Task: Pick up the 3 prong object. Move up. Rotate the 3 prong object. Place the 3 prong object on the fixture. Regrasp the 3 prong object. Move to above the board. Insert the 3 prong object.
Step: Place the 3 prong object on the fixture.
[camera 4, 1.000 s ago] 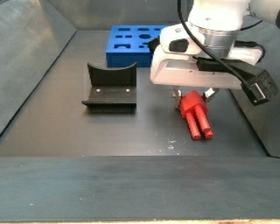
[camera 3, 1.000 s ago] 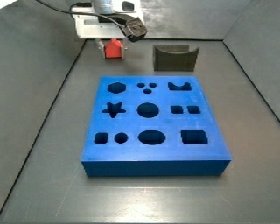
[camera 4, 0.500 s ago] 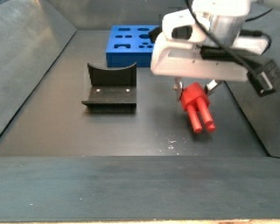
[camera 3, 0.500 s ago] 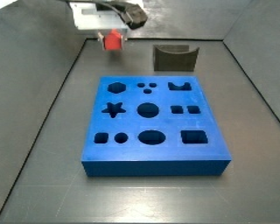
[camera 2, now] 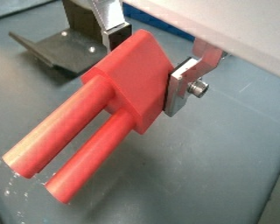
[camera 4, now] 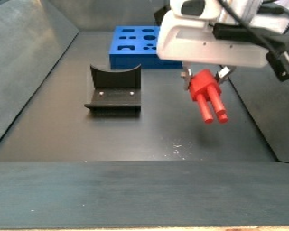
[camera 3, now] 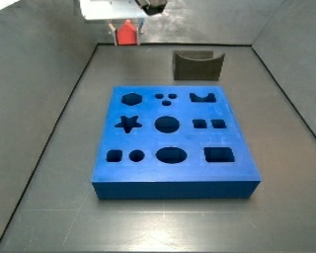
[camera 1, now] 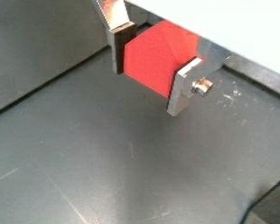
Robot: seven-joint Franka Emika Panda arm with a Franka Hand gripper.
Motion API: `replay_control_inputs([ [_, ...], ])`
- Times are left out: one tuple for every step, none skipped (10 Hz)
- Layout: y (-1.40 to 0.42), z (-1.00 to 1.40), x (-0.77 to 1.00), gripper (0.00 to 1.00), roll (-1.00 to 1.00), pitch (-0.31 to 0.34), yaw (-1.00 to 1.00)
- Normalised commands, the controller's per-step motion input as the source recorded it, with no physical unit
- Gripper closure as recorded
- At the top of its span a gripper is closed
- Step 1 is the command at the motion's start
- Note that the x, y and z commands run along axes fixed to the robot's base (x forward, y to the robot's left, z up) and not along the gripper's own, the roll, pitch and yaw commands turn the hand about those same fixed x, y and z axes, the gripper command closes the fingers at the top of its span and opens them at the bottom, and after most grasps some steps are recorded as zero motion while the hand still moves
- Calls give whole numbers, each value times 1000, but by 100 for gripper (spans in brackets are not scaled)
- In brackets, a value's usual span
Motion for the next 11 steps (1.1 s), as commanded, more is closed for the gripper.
replay_control_inputs([
  [0, 1000, 0, 100, 0, 0, 0],
  [-3, 1000, 4, 100, 4, 5, 10],
  [-1, 1000, -7, 100, 6, 29, 10],
  [0, 1000, -10, 100, 10, 44, 9],
  [3, 1000, -15, 100, 25, 66, 4],
  [6, 1000, -21, 100, 48, 79, -1],
  [8, 1000, -27, 100, 67, 88, -6],
  [10, 1000, -31, 100, 79, 95, -7],
  [11, 994, -35, 100, 105, 104, 1],
  [10, 931, -33, 100, 112, 107, 8],
  [5, 802, -26, 100, 122, 110, 21],
])
